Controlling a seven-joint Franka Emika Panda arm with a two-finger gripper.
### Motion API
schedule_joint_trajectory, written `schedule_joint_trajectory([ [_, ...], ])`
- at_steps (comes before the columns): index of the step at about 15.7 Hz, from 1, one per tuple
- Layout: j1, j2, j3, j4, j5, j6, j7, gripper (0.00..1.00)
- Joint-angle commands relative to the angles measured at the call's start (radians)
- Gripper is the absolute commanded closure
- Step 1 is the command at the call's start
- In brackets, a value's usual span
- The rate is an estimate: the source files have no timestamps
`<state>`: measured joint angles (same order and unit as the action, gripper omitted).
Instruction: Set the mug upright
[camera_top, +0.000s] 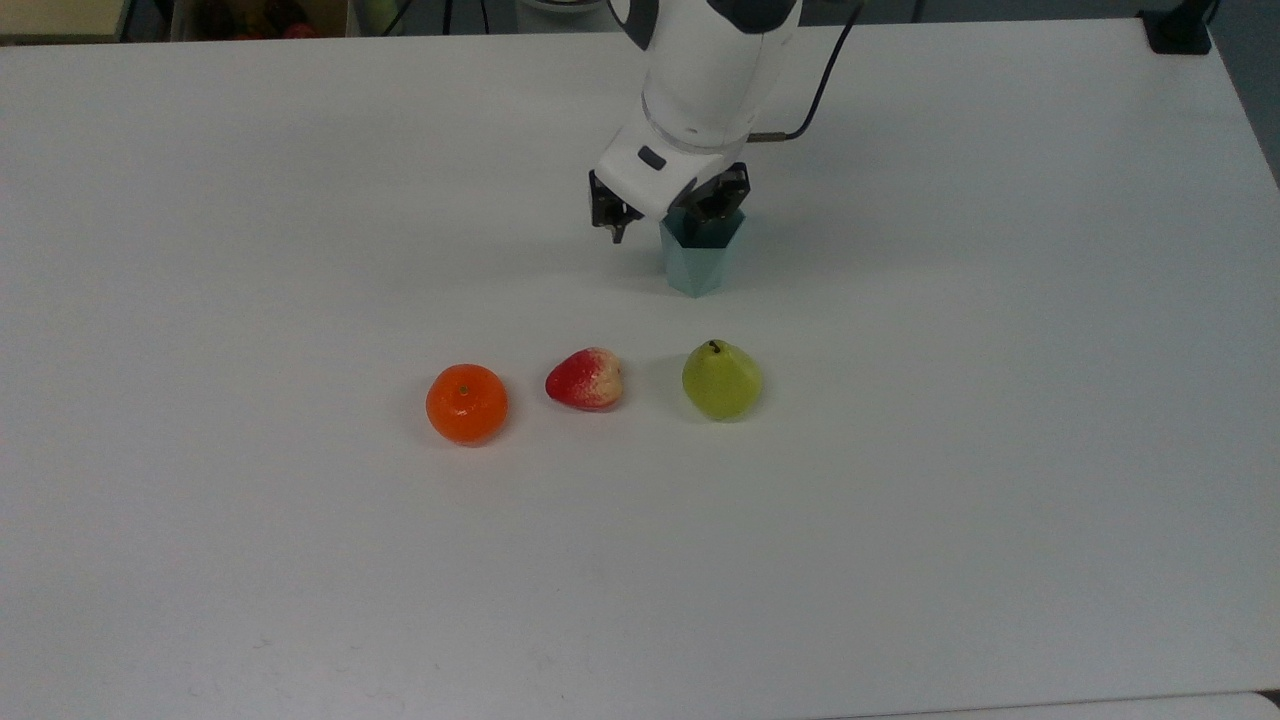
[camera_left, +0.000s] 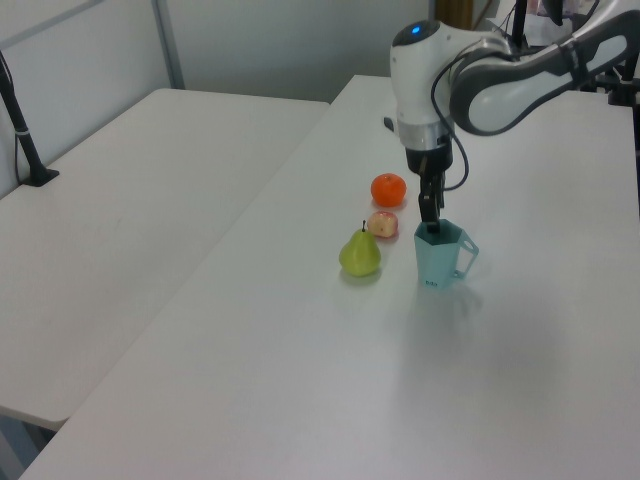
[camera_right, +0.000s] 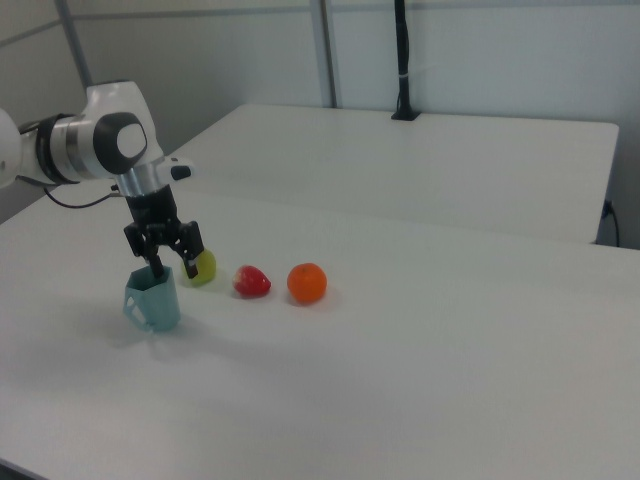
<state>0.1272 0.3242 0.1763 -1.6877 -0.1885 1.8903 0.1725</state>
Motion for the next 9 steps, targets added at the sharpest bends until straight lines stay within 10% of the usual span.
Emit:
schedule_joint_trajectory([
  [1,-0.058,-0.143,-0.008,-0.023,0.009,-0.042,-0.019,0.0],
  [9,-0.184,-0.315,-0.023,-0.014,0.087,-0.146,-0.066,0.0],
])
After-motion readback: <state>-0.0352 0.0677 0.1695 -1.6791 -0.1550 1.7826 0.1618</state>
